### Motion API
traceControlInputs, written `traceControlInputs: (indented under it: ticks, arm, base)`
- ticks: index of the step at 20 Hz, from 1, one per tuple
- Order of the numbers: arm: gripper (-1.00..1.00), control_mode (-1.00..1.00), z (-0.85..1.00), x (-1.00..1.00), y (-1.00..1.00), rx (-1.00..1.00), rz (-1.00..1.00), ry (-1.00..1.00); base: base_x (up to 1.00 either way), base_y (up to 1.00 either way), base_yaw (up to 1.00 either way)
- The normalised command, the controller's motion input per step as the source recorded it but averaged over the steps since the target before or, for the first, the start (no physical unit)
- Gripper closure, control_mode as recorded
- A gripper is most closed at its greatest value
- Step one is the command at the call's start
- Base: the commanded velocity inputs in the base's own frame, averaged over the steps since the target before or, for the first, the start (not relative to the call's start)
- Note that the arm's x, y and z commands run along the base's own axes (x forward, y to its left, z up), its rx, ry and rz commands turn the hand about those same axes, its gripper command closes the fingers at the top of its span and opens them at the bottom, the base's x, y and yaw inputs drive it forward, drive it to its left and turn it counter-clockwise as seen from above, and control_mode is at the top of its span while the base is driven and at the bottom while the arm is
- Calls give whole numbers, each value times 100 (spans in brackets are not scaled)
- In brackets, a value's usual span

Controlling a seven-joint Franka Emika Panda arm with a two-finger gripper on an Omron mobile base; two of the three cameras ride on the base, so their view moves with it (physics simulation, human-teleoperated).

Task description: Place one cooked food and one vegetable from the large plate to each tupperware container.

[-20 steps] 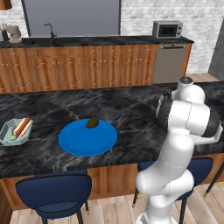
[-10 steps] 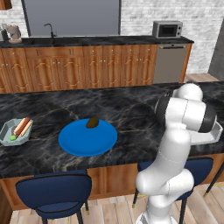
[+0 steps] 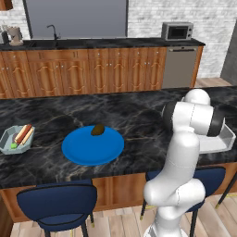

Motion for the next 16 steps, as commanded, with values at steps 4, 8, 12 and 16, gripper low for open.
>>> traceControlInputs:
  ticks: [4, 8, 12, 16]
  arm:
    - [-100, -100, 2, 0, 0, 0, 0, 0]
    - [-100, -100, 9, -3, 0, 0, 0, 0]
    - [-100, -100, 67, -33, -2, 1, 0, -7]
    - [-100, -100, 100, -61, 34, 9, 0, -5]
  base:
    - [0, 0, 0]
    - [0, 0, 0]
    - [0, 0, 0]
    - [0, 0, 0]
